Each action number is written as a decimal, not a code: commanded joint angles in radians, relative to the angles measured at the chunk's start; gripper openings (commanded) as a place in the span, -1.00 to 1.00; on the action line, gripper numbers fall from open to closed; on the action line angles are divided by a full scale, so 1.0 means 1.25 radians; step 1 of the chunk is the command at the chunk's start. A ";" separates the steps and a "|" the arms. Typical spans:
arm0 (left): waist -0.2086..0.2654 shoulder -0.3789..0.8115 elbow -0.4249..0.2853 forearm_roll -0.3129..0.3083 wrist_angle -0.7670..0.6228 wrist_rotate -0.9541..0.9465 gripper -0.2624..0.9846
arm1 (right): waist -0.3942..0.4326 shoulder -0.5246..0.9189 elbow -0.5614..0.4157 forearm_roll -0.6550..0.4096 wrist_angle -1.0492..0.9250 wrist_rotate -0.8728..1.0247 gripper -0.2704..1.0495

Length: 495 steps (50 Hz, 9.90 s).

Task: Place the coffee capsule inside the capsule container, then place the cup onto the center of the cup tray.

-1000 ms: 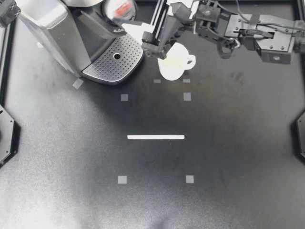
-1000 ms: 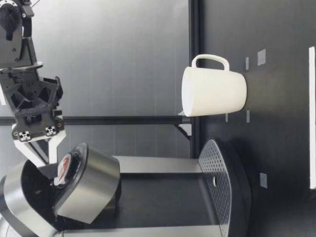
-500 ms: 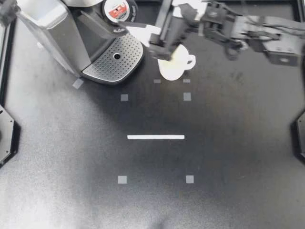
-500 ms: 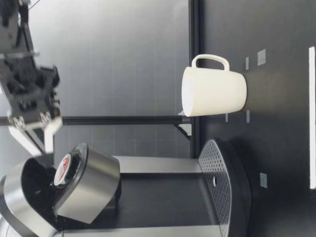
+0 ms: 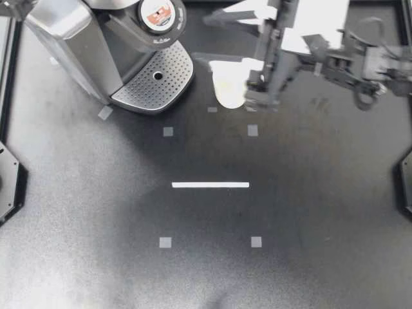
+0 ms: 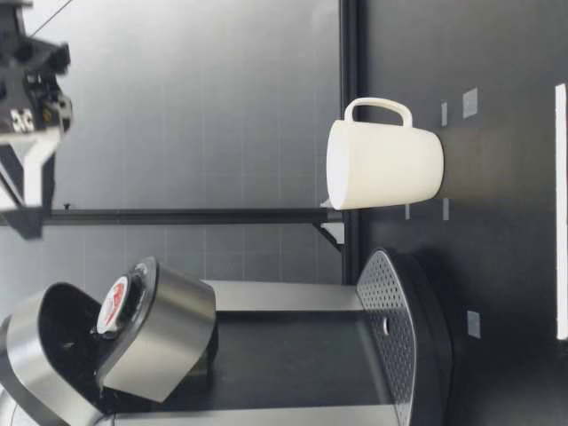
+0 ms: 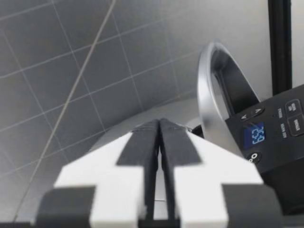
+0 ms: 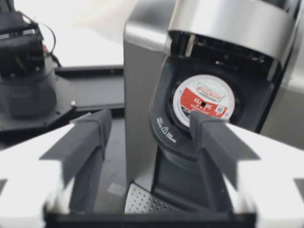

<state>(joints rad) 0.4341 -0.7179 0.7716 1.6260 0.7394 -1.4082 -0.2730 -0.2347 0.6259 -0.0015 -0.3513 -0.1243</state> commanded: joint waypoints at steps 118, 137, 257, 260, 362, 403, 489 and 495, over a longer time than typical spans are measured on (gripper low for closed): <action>-0.049 0.114 -0.124 -0.034 -0.239 0.010 -0.43 | -0.013 -0.167 0.076 -0.001 0.136 0.013 0.34; -0.133 0.102 -0.261 -0.479 0.091 0.522 -0.43 | -0.115 -0.120 -0.092 -0.080 0.779 -0.081 0.34; -0.140 0.033 -0.286 -0.783 0.135 0.771 -0.43 | -0.307 0.252 -0.037 0.605 0.703 -0.853 0.34; -0.140 0.033 -0.286 -0.782 0.130 0.771 -0.43 | -0.302 0.259 -0.038 0.605 0.699 -0.853 0.34; -0.140 -0.027 -0.243 -0.780 0.125 0.768 -0.43 | -0.220 0.394 -0.333 0.607 0.725 -0.787 -0.46; -0.140 -0.028 -0.243 -0.780 0.125 0.768 -0.43 | -0.212 0.466 -0.414 0.601 0.731 -0.789 -0.46; -0.110 0.026 -0.229 -0.778 -0.047 0.750 -0.43 | -0.202 0.280 -0.218 0.603 0.650 -0.756 0.37; -0.075 0.054 -0.231 -0.779 -0.101 0.701 -0.43 | -0.202 0.222 -0.168 0.616 0.638 -0.739 0.36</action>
<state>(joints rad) 0.3160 -0.6627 0.4970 0.6489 0.6489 -0.5123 -0.5277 0.1197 0.3988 0.7547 0.4587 -1.0584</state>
